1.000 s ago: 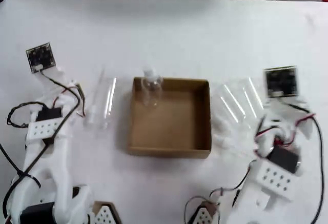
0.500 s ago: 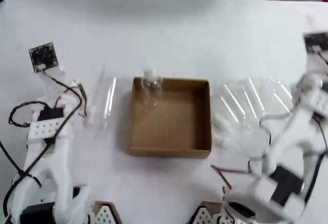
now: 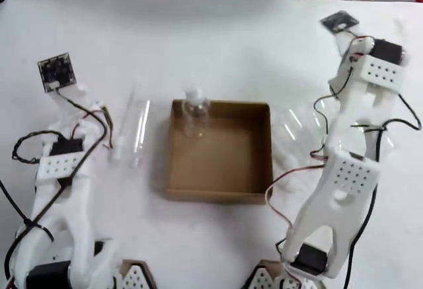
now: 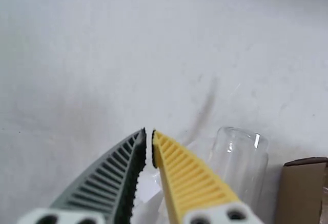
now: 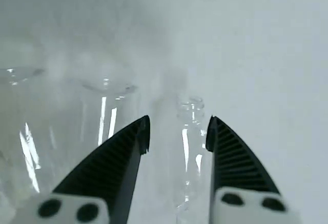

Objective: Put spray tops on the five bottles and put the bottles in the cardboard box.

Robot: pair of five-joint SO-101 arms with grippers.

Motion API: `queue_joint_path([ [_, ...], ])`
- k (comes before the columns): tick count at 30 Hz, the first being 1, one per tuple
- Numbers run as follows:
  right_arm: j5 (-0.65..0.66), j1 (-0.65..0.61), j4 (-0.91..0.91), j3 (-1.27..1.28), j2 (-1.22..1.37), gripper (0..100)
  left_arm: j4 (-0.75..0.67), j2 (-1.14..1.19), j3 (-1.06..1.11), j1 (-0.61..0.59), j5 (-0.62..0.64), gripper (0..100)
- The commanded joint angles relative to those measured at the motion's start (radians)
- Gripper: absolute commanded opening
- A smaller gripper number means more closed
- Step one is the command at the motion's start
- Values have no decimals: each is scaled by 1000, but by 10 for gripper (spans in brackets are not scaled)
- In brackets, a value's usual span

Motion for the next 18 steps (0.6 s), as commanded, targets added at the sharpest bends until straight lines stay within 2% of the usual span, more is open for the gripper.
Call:
queue_joint_path([
  [1, 31, 10, 21, -173, 76, 166, -32, -18, 0, 13, -12, 28],
  [6, 110, 10, 30, -259, 188, 166, -35, -18, 0, 21, -12, 28],
  [18, 109, 53, 8, -316, 237, 166, -34, -18, 0, 22, -12, 28],
])
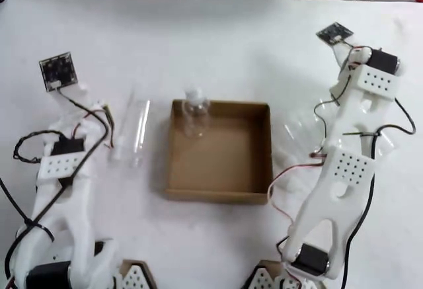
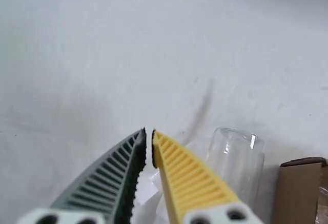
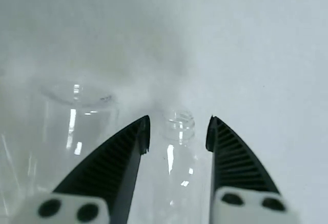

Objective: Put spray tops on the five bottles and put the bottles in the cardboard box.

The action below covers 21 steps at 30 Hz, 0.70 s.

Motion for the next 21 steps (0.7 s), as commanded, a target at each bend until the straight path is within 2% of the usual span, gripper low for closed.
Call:
queue_joint_path([
  [1, 8, 30, -13, -35, -15, 166, -25, -18, 0, 15, -12, 28],
  [21, 9, 19, -33, -41, 59, 161, -25, -18, 0, 15, -12, 28],
])
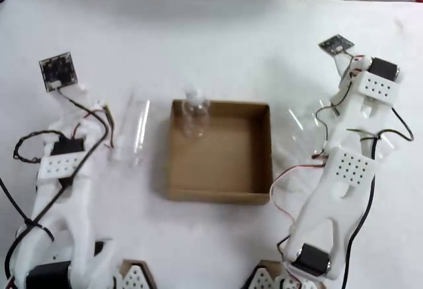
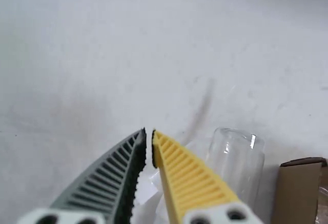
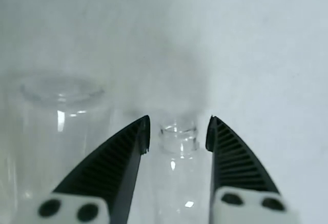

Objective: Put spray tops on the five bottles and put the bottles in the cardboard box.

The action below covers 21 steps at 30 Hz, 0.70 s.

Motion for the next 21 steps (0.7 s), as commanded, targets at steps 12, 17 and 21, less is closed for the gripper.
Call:
queue_joint_path([
  [12, 6, 2, -45, -68, -36, 26, -26, -18, 0, 27, -48, 28],
  [17, 2, 25, 18, -187, -88, 26, -26, -18, 0, 27, -48, 28],
  [21, 0, 35, 71, -287, -119, 26, -26, -18, 0, 27, -48, 28],
])
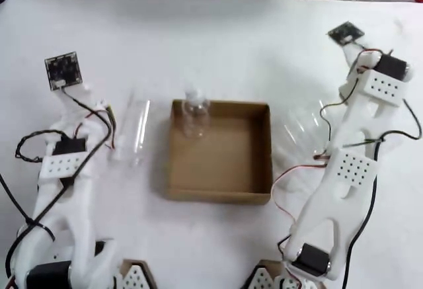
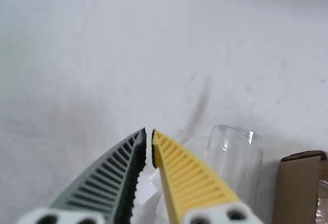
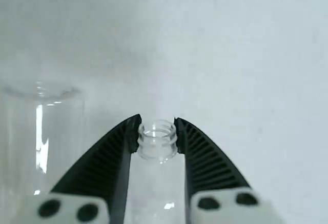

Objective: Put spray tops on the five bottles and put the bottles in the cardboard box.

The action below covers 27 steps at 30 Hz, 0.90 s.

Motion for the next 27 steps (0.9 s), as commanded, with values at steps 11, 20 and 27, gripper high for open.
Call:
queue_joint_path([
  [11, -206, 105, 39, -97, -311, 15, 54, -27, -25, -41, 84, 76],
  [20, -241, 148, 41, -95, -495, 16, 147, -27, -92, -81, 89, 221],
  [27, -434, 150, 47, -58, -656, 16, 196, -61, -94, -81, 84, 221],
])
